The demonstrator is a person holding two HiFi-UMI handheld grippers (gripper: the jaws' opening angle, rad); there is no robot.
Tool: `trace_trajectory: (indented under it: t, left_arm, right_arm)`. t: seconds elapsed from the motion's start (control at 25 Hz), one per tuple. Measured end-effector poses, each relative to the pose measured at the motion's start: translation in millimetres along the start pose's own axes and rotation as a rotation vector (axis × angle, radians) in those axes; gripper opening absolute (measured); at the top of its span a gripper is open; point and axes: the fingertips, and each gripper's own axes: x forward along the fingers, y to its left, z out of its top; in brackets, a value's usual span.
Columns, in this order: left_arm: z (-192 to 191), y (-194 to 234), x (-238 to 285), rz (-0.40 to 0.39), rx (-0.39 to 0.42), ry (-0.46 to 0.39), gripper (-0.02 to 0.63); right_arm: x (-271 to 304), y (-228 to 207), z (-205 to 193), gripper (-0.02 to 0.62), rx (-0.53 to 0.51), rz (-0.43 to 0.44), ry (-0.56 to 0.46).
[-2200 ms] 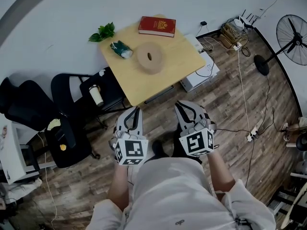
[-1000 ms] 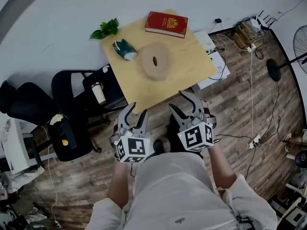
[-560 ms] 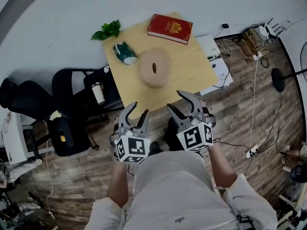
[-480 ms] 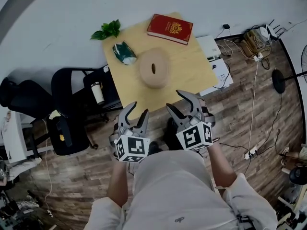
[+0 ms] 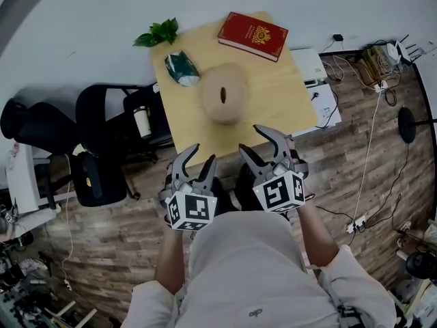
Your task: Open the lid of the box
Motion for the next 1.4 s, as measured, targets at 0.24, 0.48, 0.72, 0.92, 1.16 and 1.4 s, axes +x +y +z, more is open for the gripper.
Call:
trace_trajectory:
  t: [0.24,0.48,0.72,0.92,1.16,1.4]
  left_arm:
    - [-9,15,3,0.018,-0.027,0.015,0.189]
    - [-13,35,13,0.007,-0.032,0.003,0.189]
    - [-15,53,27,-0.035,-0.013,-0.017,0.189]
    - [-21,66,37,-0.081,0.014,-0.027,0.189]
    - [-30,75,48,-0.136,0.045,-0.039,0.189]
    - [-39,87,60,-0.188,0.077,-0.051,0.189]
  right_arm:
    - [17,1,1,0.229,0.001,0.026,0.007]
    - [36,2,1,0.244,-0.007,0.041,0.053]
    - [58,1,1,0.253,-0.004,0.036,0.104]
    - [80,7,-5,0.264,0.003,0.031,0.152]
    - [103,14,-13,0.284,0.016,0.021,0.203]
    - [125,18,-22,0.301,0.040,0.002,0.251]
